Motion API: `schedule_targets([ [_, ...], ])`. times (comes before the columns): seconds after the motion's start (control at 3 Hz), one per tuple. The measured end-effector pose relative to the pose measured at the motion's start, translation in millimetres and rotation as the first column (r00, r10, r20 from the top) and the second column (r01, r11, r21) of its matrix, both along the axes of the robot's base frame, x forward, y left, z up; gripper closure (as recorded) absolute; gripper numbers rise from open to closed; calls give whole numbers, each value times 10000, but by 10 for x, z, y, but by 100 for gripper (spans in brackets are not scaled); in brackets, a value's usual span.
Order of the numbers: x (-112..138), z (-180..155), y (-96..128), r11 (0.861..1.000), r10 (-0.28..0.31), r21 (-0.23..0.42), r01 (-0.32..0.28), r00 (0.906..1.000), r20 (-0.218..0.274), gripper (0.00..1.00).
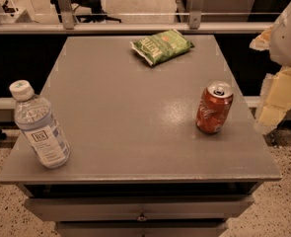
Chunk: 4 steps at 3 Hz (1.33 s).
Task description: Move coke can near blue plastic bottle
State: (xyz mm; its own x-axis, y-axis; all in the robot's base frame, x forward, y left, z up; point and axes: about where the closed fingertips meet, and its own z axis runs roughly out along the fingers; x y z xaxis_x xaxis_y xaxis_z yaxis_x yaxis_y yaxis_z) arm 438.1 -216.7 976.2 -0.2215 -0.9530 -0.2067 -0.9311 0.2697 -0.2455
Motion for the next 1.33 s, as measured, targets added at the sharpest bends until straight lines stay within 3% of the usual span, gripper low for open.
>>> schedule_targets([
  [0.33, 0, 0, 0, 10000, 0, 0, 0, 10000, 2, 0],
  [0.67, 2, -49, -99, 9967, -226, 780, 216, 9997, 124, 0],
  [1.0, 30, -246, -274, 9709, -521, 2353, 453, 9984, 228, 0],
  [1.33, 72, -453, -255, 9119, -566, 4089, 357, 9976, 393, 0],
])
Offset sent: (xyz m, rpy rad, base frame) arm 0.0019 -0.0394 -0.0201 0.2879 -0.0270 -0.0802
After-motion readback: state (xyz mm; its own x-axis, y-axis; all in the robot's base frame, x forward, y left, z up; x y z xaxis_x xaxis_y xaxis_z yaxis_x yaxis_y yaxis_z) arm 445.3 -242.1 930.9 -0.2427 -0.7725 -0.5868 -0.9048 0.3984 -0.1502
